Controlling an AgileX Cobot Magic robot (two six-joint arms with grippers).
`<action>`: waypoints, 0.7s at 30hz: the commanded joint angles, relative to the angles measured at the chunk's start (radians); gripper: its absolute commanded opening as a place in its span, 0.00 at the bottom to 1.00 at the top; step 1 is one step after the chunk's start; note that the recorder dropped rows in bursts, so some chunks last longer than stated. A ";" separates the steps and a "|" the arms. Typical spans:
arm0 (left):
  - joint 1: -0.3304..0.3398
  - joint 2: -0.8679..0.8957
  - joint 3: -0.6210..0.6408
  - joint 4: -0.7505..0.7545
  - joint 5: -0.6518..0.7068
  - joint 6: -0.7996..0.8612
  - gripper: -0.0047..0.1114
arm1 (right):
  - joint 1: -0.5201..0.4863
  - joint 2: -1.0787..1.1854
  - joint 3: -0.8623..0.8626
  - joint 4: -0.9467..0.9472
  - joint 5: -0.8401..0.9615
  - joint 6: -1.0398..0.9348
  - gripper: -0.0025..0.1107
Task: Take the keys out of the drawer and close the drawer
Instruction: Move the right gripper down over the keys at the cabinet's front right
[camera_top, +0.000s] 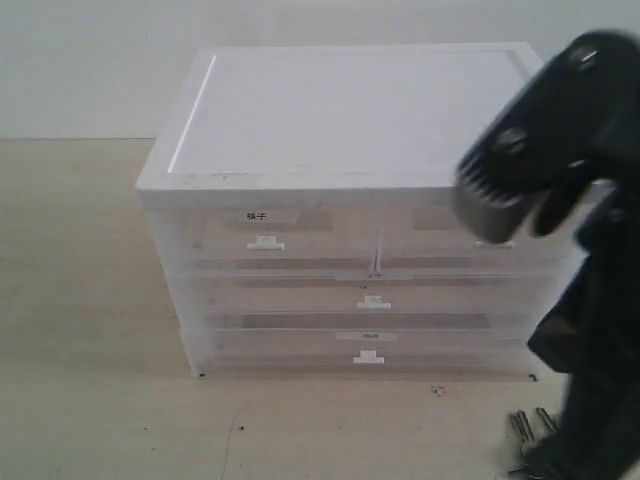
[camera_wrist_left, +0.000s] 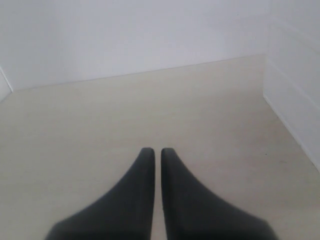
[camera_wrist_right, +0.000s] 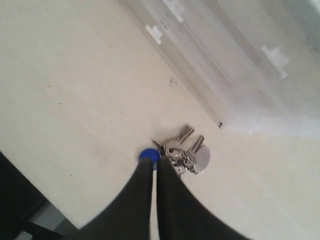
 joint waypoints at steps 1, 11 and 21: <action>0.003 -0.003 -0.001 -0.007 0.000 -0.006 0.08 | -0.104 0.126 0.006 -0.019 -0.003 0.013 0.02; 0.003 -0.003 -0.001 -0.007 0.000 -0.006 0.08 | -0.361 0.132 0.208 0.078 -0.003 -0.106 0.02; 0.003 -0.003 -0.001 -0.007 0.000 -0.006 0.08 | -0.491 0.140 0.458 -0.030 -0.421 0.043 0.02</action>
